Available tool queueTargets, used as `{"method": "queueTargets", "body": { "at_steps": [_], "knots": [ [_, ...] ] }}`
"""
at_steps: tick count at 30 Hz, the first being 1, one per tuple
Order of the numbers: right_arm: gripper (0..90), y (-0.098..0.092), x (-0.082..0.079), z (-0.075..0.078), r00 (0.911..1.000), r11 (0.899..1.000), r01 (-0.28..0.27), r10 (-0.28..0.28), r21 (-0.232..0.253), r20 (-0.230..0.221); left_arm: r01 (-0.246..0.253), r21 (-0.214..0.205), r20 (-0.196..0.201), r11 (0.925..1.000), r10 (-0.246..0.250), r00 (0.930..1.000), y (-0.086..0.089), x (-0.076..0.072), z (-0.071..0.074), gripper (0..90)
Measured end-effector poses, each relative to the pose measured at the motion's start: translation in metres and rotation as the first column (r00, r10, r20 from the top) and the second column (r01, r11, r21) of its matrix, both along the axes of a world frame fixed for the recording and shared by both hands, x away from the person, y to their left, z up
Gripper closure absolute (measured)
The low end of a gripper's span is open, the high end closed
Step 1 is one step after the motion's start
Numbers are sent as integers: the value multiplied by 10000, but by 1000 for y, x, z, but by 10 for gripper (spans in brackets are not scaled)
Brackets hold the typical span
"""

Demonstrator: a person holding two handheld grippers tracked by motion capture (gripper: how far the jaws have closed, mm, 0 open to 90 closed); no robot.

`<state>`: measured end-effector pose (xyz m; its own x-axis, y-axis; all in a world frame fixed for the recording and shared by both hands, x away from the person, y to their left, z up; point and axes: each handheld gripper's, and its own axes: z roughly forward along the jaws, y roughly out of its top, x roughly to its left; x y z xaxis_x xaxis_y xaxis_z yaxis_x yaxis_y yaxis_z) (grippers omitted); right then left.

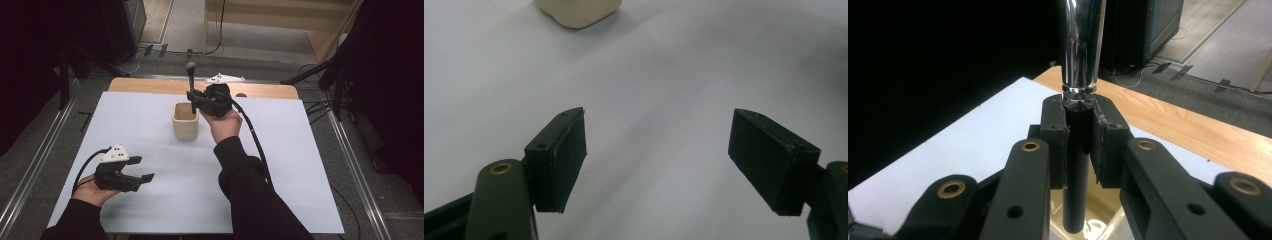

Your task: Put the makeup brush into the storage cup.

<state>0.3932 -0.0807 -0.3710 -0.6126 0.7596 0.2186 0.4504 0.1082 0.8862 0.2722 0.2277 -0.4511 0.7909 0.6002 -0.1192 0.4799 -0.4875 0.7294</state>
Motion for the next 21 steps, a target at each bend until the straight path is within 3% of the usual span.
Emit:
{"method": "queueTargets", "body": {
  "at_steps": [21],
  "knots": [
    [790,11,17,-19,9969,9979,640,-642,67,445,26,-37,10,10000,-26,10000,-1,0,0,239]
  ]
}}
